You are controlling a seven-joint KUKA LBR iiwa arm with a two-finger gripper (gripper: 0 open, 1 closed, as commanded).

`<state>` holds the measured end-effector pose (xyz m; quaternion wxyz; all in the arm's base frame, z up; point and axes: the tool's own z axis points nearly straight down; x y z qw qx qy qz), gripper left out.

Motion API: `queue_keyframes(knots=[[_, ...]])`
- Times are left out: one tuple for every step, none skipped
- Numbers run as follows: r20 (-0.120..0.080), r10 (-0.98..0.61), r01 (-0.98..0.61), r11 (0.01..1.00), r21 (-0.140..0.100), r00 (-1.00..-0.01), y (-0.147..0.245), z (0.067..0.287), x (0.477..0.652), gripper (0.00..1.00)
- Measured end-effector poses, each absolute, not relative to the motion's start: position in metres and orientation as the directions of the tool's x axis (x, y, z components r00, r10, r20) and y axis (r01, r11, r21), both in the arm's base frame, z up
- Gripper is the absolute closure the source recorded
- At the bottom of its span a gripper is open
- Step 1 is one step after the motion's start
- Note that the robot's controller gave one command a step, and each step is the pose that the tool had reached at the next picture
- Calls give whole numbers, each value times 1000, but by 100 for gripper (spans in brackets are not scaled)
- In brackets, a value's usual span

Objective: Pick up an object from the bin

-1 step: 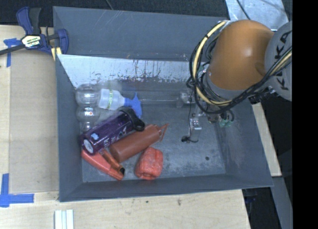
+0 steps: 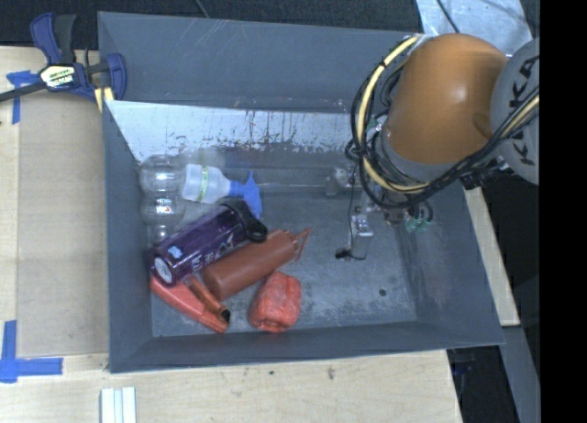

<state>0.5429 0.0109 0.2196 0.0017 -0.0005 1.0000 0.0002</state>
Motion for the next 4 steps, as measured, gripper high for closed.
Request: queue_keyframes(knots=[[-9, -55, -55, 999, -1, -998, 26, 196, 552, 0], [-5, -23, -23, 1000, 0, -1000, 68, 145, 551, 0], [-3, -86, -86, 996, 1, -996, 73, 111, 559, 0], [-33, -114, -114, 993, 0, -993, 89, 79, 571, 100]])
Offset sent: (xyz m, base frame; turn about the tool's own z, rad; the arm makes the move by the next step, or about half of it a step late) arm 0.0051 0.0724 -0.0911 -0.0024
